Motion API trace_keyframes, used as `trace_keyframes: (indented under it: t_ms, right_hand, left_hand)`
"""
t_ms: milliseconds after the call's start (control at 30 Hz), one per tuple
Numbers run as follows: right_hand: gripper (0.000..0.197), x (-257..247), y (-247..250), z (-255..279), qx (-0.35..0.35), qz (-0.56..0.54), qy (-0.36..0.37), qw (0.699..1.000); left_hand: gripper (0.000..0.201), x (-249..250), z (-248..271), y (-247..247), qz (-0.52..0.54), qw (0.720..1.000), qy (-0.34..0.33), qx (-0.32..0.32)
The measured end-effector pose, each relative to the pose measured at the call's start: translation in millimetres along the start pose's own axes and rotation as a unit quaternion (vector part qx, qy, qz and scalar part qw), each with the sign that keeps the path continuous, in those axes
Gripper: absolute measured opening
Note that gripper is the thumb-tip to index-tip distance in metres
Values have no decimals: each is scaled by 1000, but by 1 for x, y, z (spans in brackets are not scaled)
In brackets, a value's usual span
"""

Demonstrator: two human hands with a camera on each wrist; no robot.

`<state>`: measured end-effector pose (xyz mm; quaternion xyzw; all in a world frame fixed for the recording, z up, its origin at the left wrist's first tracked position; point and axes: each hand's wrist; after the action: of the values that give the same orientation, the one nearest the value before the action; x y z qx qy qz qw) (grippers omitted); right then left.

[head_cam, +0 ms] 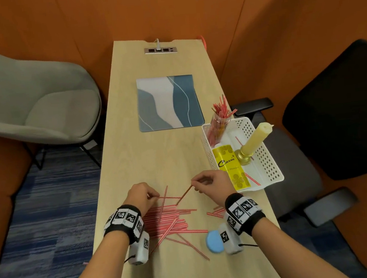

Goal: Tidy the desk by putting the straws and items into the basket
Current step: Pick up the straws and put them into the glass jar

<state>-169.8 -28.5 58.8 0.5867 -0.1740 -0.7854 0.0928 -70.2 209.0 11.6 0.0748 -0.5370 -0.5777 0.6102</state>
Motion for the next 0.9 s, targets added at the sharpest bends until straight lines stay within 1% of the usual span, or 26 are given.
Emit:
trace_keyframes:
  t_ms: [100, 133, 200, 267, 333, 400, 433, 533, 600, 633, 700, 733, 767, 800, 833, 900]
  right_hand:
    - [6, -28, 30, -3, 27, 50, 64, 996]
    - [8, -41, 45, -6, 47, 68, 94, 992]
    - [12, -72, 80, -10, 115, 90, 152, 978]
    - [13, -106, 120, -16, 202, 89, 206, 953]
    - [13, -135, 160, -26, 283, 76, 244, 924]
    - [13, -153, 192, -39, 335, 99, 267, 898]
    - [14, -157, 204, -47, 349, 122, 271, 889]
    - [15, -152, 222, -75, 350, 179, 265, 880]
    - [14, -137, 222, -93, 327, 206, 253, 887]
    - [14, -125, 220, -103, 306, 220, 236, 896]
    - [18, -99, 212, -119, 243, 229, 185, 924]
    - [22, -86, 208, -124, 211, 214, 161, 940]
    - [25, -76, 205, -126, 193, 193, 147, 951]
    - [26, -68, 203, -125, 194, 169, 139, 956]
    - [22, -64, 202, -120, 213, 145, 134, 957]
    - [8, -59, 197, -101, 261, 107, 123, 951]
  left_hand:
    - [16, 23, -13, 23, 65, 996, -39, 46]
    - [19, 33, -16, 33, 91, 992, -58, 64]
    - [24, 58, -23, 54, 135, 980, -100, 107]
    - [25, 83, -30, 73, 172, 964, -132, 153]
    - [24, 108, -36, 93, 211, 947, -153, 189]
    - [22, 134, -43, 112, 237, 932, -177, 211]
    - [20, 147, -45, 121, 245, 924, -192, 220]
    - [15, 181, -53, 144, 252, 901, -241, 258]
    - [12, 201, -58, 155, 247, 888, -271, 278]
    - [11, 210, -61, 159, 244, 883, -283, 285]
    - [10, 227, -68, 164, 236, 877, -300, 293]
    - [9, 234, -72, 166, 230, 875, -307, 295]
    - [9, 242, -77, 168, 222, 874, -315, 295]
    - [8, 249, -81, 169, 212, 875, -322, 294]
    - [8, 256, -86, 170, 202, 876, -326, 293]
    - [7, 269, -97, 169, 183, 881, -330, 285]
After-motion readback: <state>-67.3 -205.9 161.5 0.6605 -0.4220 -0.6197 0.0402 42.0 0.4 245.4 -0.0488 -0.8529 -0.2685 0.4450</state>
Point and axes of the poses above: each hand's wrist, its own z-axis away from the middle knuckle, its own y-axis out of the back of the hand, x = y × z, and after that the axes turned 8 degrees about -x, right-handed
